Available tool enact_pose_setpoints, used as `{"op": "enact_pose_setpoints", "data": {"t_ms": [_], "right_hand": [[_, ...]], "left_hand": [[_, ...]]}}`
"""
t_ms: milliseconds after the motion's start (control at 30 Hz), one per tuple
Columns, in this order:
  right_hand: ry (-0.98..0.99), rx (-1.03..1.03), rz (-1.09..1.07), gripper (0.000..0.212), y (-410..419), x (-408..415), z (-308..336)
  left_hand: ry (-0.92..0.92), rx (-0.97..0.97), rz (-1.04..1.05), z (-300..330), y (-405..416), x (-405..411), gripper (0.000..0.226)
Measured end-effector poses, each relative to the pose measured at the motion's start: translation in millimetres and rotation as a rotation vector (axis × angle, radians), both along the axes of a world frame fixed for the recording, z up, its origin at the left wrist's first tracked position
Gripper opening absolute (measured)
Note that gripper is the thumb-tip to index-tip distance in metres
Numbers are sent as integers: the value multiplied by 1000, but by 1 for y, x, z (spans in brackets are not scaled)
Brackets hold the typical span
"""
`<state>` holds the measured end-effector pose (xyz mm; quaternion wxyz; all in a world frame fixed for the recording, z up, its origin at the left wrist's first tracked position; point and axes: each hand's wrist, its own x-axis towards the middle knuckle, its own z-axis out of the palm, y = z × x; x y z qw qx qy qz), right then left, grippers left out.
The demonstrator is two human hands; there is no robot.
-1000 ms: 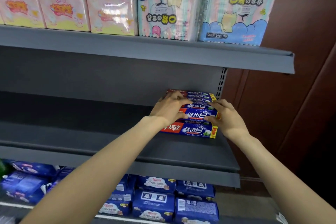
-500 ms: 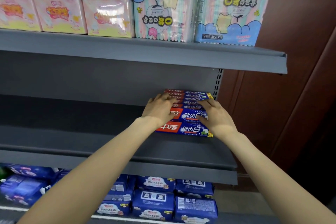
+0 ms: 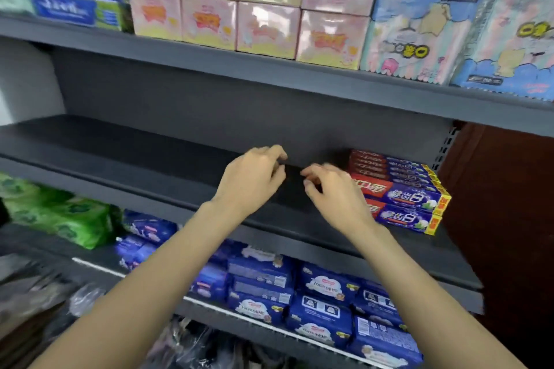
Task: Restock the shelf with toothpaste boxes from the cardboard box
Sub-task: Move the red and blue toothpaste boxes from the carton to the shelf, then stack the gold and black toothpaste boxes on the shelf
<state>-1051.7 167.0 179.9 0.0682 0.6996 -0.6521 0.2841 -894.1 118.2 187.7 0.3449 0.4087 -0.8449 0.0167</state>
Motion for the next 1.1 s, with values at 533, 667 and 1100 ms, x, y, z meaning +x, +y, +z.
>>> {"op": "enact_pose_setpoints", "data": {"t_ms": [533, 667, 1100], "right_hand": [[-128, 245, 429, 21, -37, 490, -77], [-99, 342, 527, 24, -61, 578, -109], [-120, 688, 581, 49, -171, 762, -202]], "left_hand": [[18, 350, 539, -75, 39, 481, 20], [42, 472, 682, -108, 24, 571, 22], [-144, 935, 808, -215, -80, 769, 30]]}}
